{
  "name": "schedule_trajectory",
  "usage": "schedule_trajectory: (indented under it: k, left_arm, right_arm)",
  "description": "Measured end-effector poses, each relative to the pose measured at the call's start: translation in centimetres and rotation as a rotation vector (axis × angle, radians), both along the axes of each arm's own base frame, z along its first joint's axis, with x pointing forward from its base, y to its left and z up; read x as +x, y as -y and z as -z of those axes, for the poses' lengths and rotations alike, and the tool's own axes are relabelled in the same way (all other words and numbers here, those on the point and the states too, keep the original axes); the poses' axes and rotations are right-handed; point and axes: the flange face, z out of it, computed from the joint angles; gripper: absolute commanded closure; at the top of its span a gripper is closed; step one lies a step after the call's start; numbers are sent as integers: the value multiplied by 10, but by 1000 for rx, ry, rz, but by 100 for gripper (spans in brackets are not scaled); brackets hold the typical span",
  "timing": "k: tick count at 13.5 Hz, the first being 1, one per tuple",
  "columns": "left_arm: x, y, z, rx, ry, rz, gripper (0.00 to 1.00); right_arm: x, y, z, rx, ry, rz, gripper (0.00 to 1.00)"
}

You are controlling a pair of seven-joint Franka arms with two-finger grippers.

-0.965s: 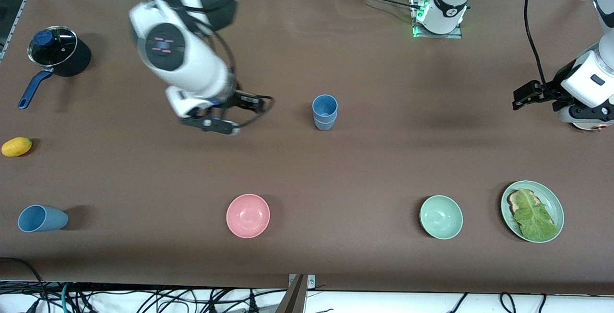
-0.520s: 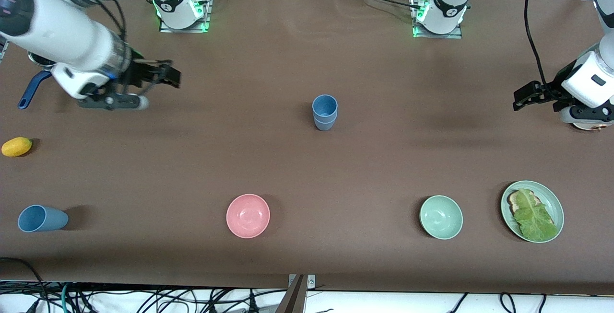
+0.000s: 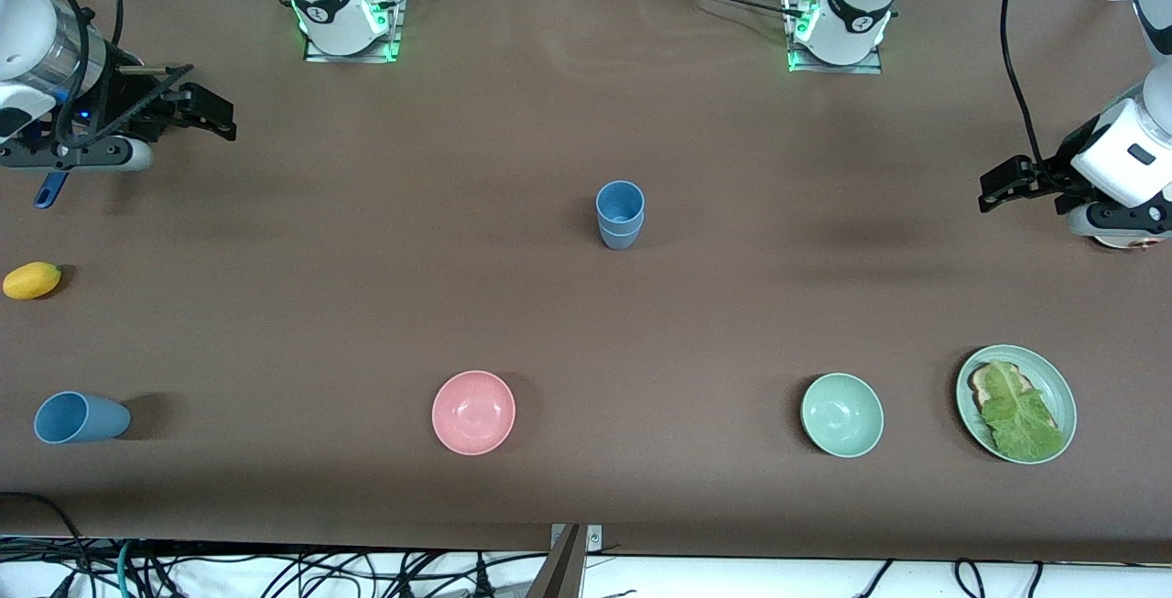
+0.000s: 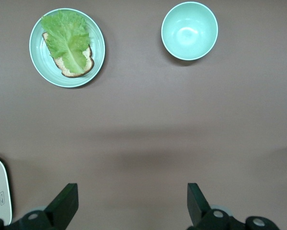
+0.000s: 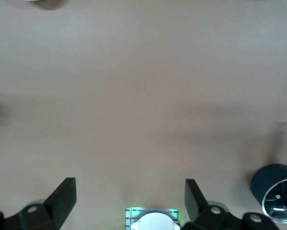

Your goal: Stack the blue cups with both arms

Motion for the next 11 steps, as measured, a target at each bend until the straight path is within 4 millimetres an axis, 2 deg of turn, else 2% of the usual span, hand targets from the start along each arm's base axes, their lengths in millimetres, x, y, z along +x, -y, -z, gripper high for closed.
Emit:
schedule_trajectory:
  k: [11]
  left_arm:
    - [0, 0, 1, 0, -2, 0, 0]
  right_arm:
    - [0, 2, -6, -25, 11, -6, 0]
